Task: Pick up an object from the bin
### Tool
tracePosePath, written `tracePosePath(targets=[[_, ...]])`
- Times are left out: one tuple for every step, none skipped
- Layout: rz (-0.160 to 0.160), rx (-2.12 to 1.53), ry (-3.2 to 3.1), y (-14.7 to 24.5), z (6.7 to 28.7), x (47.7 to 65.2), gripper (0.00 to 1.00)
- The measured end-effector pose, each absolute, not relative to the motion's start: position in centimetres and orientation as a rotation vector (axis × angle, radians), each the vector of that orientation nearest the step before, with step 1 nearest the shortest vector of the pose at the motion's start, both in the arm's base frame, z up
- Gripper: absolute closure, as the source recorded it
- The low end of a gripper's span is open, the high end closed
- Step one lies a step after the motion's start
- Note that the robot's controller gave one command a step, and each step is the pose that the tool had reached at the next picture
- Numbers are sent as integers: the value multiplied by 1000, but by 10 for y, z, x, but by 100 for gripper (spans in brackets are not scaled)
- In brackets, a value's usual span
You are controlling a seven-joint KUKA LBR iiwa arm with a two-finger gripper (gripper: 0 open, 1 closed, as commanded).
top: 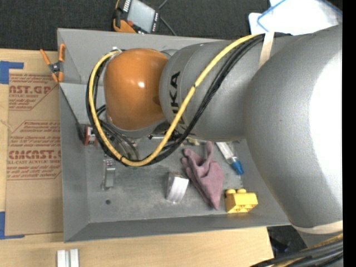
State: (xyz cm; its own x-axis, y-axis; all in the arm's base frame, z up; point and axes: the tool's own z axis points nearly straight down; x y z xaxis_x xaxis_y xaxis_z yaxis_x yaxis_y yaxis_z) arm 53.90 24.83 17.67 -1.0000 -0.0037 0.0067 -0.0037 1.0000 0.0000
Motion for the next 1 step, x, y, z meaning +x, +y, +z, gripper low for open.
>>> tracePosePath(targets=[[-3, 2, -3142, 247, 181, 541, 0]])
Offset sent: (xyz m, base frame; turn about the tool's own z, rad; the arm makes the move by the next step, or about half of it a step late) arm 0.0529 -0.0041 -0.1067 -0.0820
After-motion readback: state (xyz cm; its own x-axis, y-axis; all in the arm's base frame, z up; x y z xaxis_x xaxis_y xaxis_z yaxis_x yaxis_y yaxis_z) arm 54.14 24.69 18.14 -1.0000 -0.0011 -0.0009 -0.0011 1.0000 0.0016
